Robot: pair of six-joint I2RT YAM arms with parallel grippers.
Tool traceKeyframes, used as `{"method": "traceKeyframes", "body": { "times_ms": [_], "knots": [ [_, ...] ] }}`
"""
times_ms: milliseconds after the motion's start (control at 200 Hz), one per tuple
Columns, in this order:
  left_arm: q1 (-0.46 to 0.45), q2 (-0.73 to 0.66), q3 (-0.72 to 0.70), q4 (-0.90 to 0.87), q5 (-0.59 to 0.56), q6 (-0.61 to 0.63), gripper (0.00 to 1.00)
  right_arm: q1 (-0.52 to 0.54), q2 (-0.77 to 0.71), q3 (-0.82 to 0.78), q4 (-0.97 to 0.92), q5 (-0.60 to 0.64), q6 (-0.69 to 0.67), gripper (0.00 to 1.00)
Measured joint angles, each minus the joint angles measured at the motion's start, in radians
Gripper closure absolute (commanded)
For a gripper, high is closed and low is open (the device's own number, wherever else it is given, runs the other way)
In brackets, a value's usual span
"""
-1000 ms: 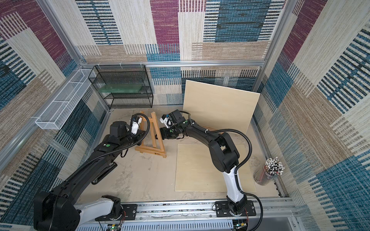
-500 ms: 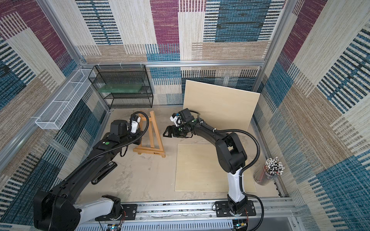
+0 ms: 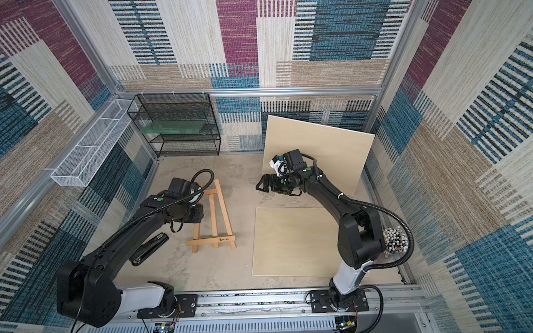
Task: Disassemble the easel
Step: Place the drawing board at the center of the board.
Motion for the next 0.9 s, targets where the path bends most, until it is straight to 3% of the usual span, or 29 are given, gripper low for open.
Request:
{"method": "traceKeyframes", "body": {
  "times_ms": [346,621,901],
  "knots": [
    [-0.030,0.164,-0.063,-0.064,-0.038,-0.039,1.00,-0.001,-0.089,-0.056,-0.019,-0.014,0.000,0.02],
    [-0.031,0.319,0.005,-0.083,-0.108,-0.034,1.00,-0.002,-0.119,-0.087,-0.022,-0.013,0.001,0.01],
    [-0.031,0.365,0.014,-0.087,-0.106,-0.031,0.97,-0.008,-0.151,-0.124,-0.023,-0.010,0.004,0.00]
  ]
}}
